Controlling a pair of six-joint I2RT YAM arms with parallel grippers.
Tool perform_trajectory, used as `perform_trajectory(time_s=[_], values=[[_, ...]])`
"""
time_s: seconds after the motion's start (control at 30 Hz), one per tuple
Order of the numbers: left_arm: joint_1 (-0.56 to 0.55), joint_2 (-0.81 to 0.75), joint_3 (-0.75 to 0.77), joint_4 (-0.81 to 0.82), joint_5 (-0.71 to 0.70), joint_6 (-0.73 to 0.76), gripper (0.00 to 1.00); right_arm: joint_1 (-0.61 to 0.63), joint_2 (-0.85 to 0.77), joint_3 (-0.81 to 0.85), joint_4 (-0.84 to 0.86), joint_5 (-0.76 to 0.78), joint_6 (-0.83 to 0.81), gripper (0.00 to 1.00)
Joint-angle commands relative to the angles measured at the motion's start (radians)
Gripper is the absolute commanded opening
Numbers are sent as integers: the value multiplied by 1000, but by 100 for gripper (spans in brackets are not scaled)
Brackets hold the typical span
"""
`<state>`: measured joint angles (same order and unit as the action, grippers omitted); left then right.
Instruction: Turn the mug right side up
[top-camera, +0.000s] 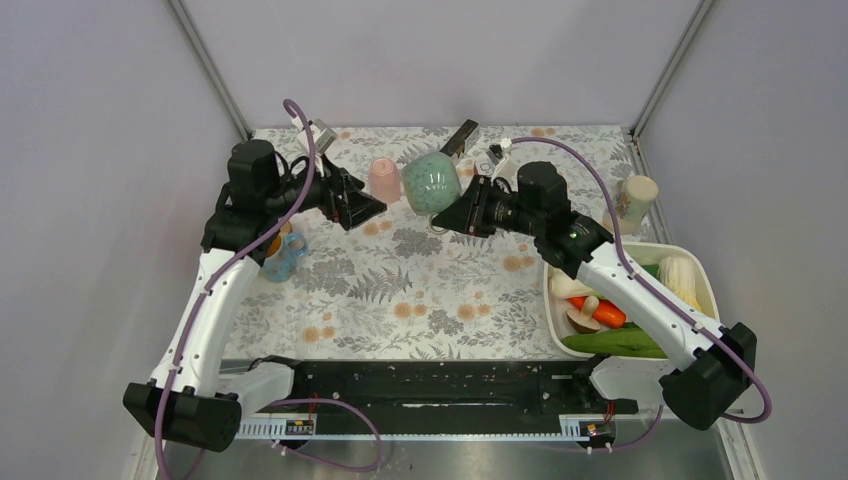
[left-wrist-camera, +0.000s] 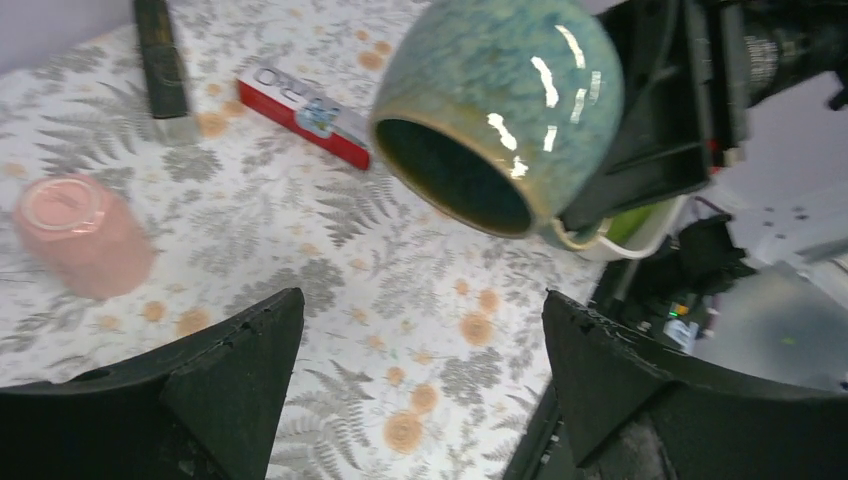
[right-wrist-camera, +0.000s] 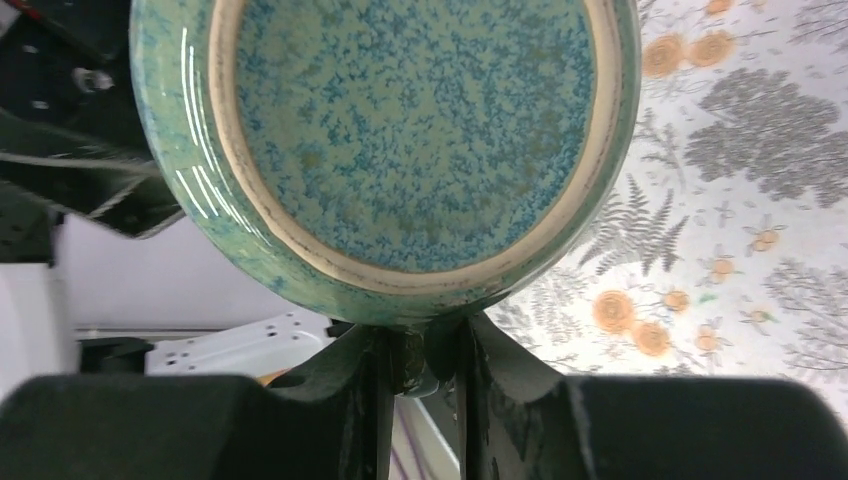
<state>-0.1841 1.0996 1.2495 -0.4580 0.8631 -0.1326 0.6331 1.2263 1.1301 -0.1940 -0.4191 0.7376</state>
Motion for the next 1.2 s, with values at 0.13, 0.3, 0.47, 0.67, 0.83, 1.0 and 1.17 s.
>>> perform_trajectory(time_s=[0.13, 0.3, 0.47, 0.67, 0.83, 1.0, 1.17], values=[[-49, 76, 65, 107, -103, 88, 95, 12, -17, 80, 340, -158, 246, 0], [-66, 118, 61, 232, -35, -110, 97, 27, -10, 89, 341, -160, 266, 0], [-81, 118, 13, 362, -79, -200, 95, 38, -15, 67, 382, -165, 292, 0], [-105, 147, -2, 407, -111, -247, 84, 43, 0, 34, 484, -218, 375, 0], [-113, 172, -16, 442, -65, -273, 79, 48, 25, 19, 565, -256, 432, 0], [-120, 149, -32, 466, -57, -296, 16, 49, 45, 13, 557, -253, 426, 0], [-120, 96, -53, 383, -211, -229, 0, 47, 64, 24, 410, -175, 327, 19]])
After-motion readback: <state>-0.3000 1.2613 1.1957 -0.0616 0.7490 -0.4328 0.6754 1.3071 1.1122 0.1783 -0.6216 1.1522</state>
